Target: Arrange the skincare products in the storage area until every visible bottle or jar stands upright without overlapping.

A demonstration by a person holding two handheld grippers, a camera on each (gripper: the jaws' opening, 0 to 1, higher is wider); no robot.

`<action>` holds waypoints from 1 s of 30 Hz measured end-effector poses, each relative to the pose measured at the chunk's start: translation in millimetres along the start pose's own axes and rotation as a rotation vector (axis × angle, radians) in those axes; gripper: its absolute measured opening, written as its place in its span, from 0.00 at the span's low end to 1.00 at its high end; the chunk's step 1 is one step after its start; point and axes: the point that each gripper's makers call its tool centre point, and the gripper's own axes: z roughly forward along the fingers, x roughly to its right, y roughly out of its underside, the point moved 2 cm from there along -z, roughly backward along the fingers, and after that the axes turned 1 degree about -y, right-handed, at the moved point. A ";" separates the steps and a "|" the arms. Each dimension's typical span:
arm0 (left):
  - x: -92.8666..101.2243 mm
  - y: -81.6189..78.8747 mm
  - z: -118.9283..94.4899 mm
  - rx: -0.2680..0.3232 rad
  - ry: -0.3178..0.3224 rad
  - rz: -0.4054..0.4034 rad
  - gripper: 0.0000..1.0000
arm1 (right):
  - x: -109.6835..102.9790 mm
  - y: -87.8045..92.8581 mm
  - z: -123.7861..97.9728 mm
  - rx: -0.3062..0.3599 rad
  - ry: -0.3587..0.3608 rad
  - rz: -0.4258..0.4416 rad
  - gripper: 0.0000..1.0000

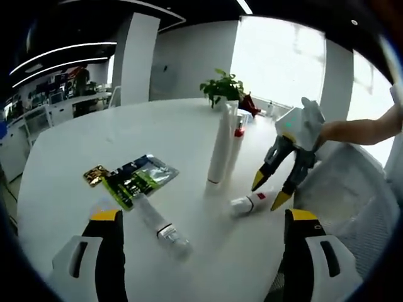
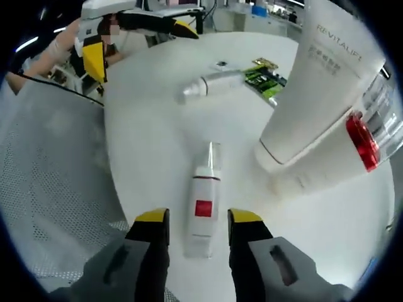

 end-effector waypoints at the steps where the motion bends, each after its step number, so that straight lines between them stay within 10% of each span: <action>1: 0.1 1.3 1.0 -0.005 -0.001 -0.004 0.99 | 0.0 0.9 2.0 -0.005 -0.004 -0.005 0.35; 30: 22.0 6.6 14.9 -0.059 0.062 -0.065 0.91 | 5.0 5.2 6.9 -0.030 0.030 -0.043 0.19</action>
